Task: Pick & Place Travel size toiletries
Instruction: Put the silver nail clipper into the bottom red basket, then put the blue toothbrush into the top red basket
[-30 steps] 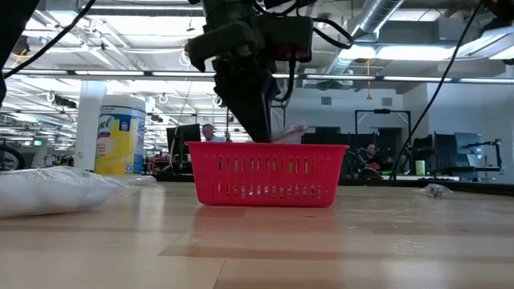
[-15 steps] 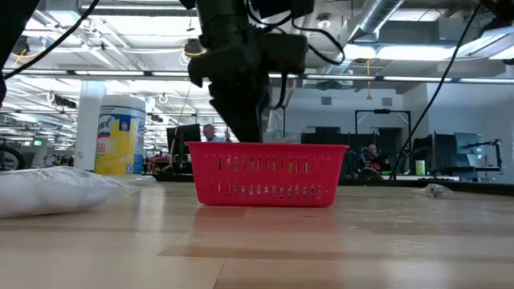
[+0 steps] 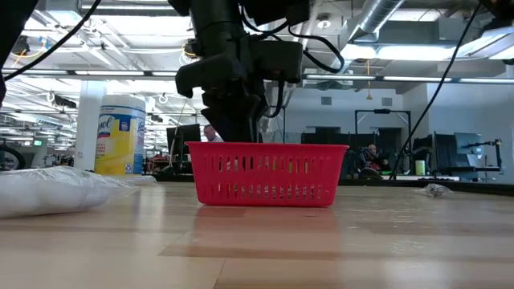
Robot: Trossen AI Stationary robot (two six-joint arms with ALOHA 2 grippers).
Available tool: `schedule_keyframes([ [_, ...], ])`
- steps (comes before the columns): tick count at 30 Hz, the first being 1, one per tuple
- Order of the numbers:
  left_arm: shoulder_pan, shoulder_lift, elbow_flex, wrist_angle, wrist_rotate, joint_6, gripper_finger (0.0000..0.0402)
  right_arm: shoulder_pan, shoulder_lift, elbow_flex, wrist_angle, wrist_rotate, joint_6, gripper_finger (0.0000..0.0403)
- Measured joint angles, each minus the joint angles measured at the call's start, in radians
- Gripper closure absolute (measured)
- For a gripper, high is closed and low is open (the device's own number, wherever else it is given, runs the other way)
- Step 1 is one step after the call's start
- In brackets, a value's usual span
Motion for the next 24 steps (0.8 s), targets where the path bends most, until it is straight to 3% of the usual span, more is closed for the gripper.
schedule_keyframes([
  [14,0.002,-0.002,0.0,-0.006,-0.035,-0.004,0.0282,0.0,0.0,0.0,-0.001,0.0,0.0,0.0326],
  [24,0.002,-0.074,0.0,-0.019,-0.042,-0.01,0.0279,0.0,0.0,0.0,-0.004,0.0,-0.003,0.0326],
])
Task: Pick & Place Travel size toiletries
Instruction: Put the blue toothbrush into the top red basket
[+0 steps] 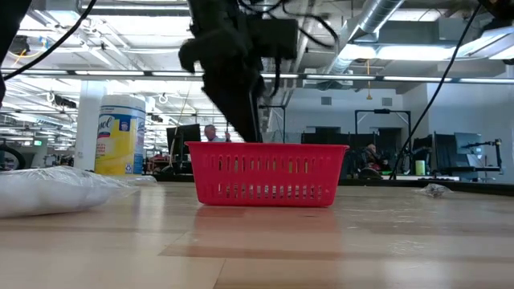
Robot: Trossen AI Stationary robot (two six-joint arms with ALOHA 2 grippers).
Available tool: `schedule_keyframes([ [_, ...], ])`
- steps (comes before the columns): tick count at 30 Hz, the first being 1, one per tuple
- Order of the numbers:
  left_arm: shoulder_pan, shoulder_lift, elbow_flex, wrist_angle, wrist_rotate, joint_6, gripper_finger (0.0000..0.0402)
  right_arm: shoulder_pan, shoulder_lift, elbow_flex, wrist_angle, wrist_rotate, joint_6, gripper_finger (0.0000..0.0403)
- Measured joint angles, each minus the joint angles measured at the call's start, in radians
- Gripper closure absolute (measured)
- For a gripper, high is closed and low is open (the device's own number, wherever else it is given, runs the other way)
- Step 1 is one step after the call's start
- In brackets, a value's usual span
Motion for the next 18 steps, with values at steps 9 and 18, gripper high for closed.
schedule_keyframes([
  [9,-0.003,-0.148,0.0,0.007,-0.02,-0.07,0.028,-0.016,0.0,0.0,-0.001,0.0,-0.063,0.0326],
  [18,-0.04,-0.247,0.0,0.005,0.016,-0.207,0.0279,-0.071,0.0,0.0,0.0,0.0,-0.14,0.0326],
])
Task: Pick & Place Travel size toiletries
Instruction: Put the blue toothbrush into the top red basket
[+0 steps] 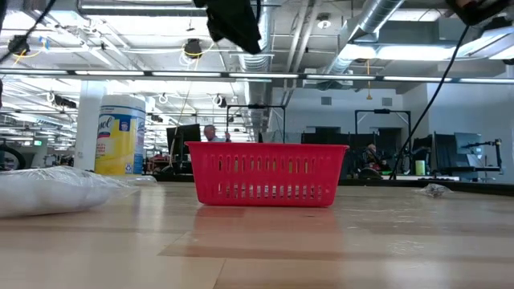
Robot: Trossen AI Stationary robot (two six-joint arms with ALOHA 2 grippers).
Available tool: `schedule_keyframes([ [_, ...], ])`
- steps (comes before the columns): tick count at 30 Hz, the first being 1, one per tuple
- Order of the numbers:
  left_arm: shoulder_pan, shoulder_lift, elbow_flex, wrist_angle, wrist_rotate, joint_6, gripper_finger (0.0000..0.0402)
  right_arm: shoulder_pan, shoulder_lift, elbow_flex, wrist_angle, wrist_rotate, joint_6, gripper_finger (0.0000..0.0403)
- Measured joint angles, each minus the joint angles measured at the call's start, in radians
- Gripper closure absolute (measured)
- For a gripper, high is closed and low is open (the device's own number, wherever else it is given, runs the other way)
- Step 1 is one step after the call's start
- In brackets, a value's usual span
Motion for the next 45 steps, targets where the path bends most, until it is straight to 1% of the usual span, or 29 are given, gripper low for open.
schedule_keyframes([
  [10,-0.087,-0.009,0.0,-0.046,0.001,-0.11,0.0279,-0.083,0.0,0.0,0.004,-0.001,-0.096,0.0326],
  [13,-0.11,-0.007,-0.025,-0.052,0.001,-0.139,0.0279,-0.112,0.0,0.0,0.004,-0.004,-0.122,0.0326],
  [18,-0.142,-0.007,-0.095,-0.053,0.003,-0.21,0.0279,-0.159,0.0,0.0,0.006,-0.005,-0.159,0.0326],
  [22,-0.162,-0.007,-0.156,-0.057,0.036,-0.267,0.0279,-0.194,0.0,0.0,0.018,-0.005,-0.199,0.0326],
  [25,-0.175,-0.017,-0.2,-0.063,0.038,-0.32,0.0279,-0.218,0.0,0.0,0.032,-0.005,-0.23,0.0326],
  [29,-0.186,-0.057,-0.262,-0.082,0.037,-0.396,0.0279,-0.247,0.0,0.0,0.057,-0.005,-0.275,0.0326],
  [33,-0.189,-0.129,-0.343,-0.09,0.032,-0.482,0.0279,-0.269,0.0,0.0,0.099,-0.005,-0.331,0.0326],
  [36,-0.189,-0.204,-0.414,-0.098,-0.01,-0.559,0.0279,-0.278,0.0,0.0,0.15,-0.007,-0.382,0.0326],
  [41,-0.185,-0.353,-0.533,-0.098,-0.162,-0.698,0.0279,-0.283,0.0,0.0,0.208,-0.047,-0.463,0.0326],
  [45,-0.157,-0.458,-0.609,-0.099,-0.236,-0.764,0.0279,-0.293,0.0,0.0,0.241,-0.091,-0.507,0.0326],
])
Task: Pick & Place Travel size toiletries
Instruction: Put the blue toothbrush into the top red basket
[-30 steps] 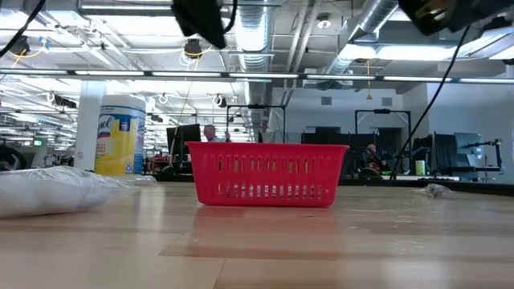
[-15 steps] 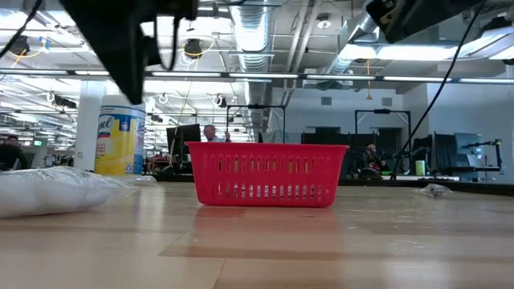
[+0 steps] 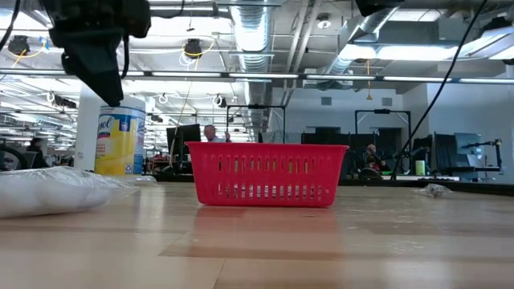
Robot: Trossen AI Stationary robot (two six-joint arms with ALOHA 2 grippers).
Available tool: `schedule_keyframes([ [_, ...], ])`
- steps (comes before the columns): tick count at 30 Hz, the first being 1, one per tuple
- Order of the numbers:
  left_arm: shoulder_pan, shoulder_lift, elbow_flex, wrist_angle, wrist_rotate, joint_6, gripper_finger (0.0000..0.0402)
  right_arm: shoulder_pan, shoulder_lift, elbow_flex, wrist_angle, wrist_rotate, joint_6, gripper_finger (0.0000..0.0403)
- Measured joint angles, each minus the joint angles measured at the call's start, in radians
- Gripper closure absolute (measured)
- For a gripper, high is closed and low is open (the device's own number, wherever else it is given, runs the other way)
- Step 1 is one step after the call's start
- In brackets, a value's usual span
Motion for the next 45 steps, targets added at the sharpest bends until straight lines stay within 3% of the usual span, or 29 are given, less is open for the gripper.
schedule_keyframes([
  [8,0.122,-0.066,-0.078,-0.011,-0.013,-0.01,0.0279,-0.047,-0.021,-0.026,0.076,-0.057,-0.025,0.0326],
  [15,0.28,-0.056,-0.118,-0.079,-0.036,-0.025,0.0279,-0.106,-0.164,-0.16,0.216,-0.082,0.01,0.0326],
  [21,0.408,-0.056,-0.143,-0.092,-0.086,0.079,0.0279,-0.149,-0.328,-0.281,0.333,-0.081,0.08,0.0326],
  [26,0.488,-0.056,-0.143,-0.078,-0.123,0.308,0.0279,-0.137,-0.407,-0.337,0.366,-0.08,0.082,0.0326],
  [29,0.537,-0.056,-0.143,-0.073,-0.127,0.375,0.0279,-0.128,-0.419,-0.338,0.361,-0.082,0.089,0.0326],
  [37,0.673,-0.05,-0.143,-0.073,-0.129,0.379,0.0279,-0.118,-0.416,-0.338,0.361,-0.082,0.09,0.0326],
  [45,0.808,-0.049,-0.143,-0.071,-0.035,0.394,0.0279,-0.118,-0.416,-0.338,0.36,-0.08,0.093,0.0326],
])
